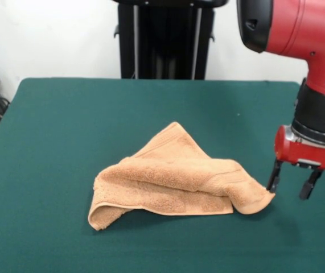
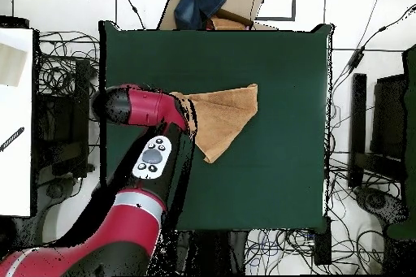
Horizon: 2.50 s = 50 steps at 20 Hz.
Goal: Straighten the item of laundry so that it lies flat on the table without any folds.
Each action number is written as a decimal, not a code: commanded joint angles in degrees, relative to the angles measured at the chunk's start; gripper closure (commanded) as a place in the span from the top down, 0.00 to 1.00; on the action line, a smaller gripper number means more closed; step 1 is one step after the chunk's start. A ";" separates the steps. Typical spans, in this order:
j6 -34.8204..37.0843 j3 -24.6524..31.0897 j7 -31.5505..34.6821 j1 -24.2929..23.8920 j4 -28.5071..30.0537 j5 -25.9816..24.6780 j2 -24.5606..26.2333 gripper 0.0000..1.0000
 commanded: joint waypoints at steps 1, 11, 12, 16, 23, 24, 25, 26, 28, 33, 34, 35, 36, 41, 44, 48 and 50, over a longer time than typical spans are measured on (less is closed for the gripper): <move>3.33 5.41 9.30 -2.70 6.31 -0.83 0.74 1.00; 3.84 5.27 9.48 -2.63 5.98 -1.02 0.77 1.00; 3.83 5.31 9.48 -2.64 5.96 -1.03 0.85 1.00; 3.93 5.31 9.64 -2.33 5.71 -1.00 1.44 1.00; 1.22 6.33 10.17 -2.27 5.61 -0.63 3.06 1.00; 1.29 6.33 10.09 -2.31 5.49 -0.67 3.14 1.00; 1.33 6.28 10.06 -2.31 5.49 -0.73 3.14 1.00; 1.39 6.29 10.08 -2.30 5.50 -0.72 3.14 1.00; 1.41 6.20 10.26 -2.11 5.60 -0.69 3.15 1.00; 1.80 6.23 10.08 -2.26 5.17 -0.69 3.37 1.00; 1.48 6.44 9.99 -2.38 5.23 -0.69 3.46 1.00; 1.25 6.55 9.94 -2.40 5.44 -0.73 3.40 1.00; 1.19 6.65 9.84 -2.44 5.50 -0.77 3.45 1.00; 1.09 7.13 9.39 -2.62 5.91 -0.98 3.71 1.00; 0.66 7.54 9.06 -2.79 6.49 -1.18 3.69 1.00; -0.65 9.47 8.37 -3.73 8.23 -1.25 4.04 1.00; -1.31 10.05 8.14 -3.88 9.14 -1.51 4.03 1.00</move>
